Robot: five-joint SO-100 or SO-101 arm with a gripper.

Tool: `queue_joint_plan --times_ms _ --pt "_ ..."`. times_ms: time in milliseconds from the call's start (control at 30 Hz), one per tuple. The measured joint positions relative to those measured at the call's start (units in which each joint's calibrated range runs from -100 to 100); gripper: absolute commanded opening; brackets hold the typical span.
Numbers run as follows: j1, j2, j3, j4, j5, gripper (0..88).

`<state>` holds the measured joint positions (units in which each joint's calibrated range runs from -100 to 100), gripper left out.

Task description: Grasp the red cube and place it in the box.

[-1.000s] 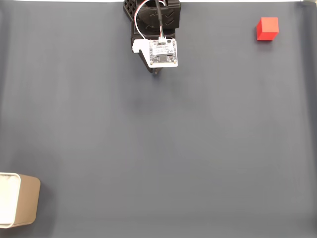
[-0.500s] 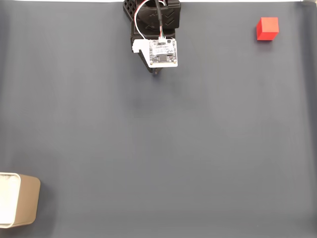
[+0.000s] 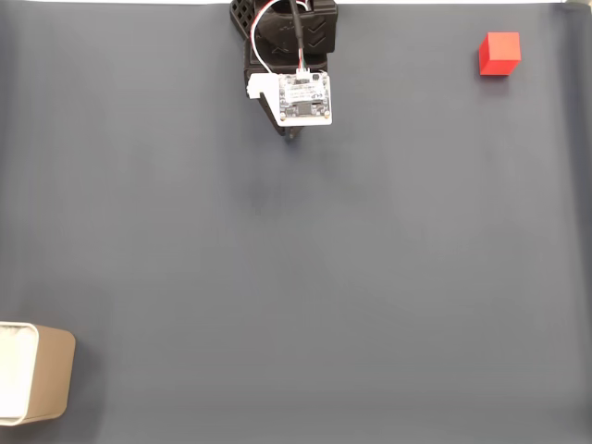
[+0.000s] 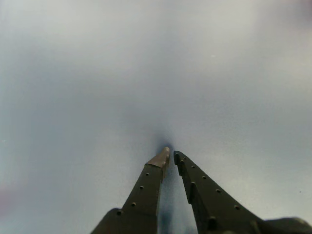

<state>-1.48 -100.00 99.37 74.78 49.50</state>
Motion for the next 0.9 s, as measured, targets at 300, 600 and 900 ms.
queue_joint_plan --times_ms 300,600,900 --pt "0.0 0.0 0.0 0.0 0.0 0.0" --pt "0.0 0.0 0.0 0.0 0.0 0.0" --pt "0.0 0.3 0.0 -8.4 -0.4 0.0"
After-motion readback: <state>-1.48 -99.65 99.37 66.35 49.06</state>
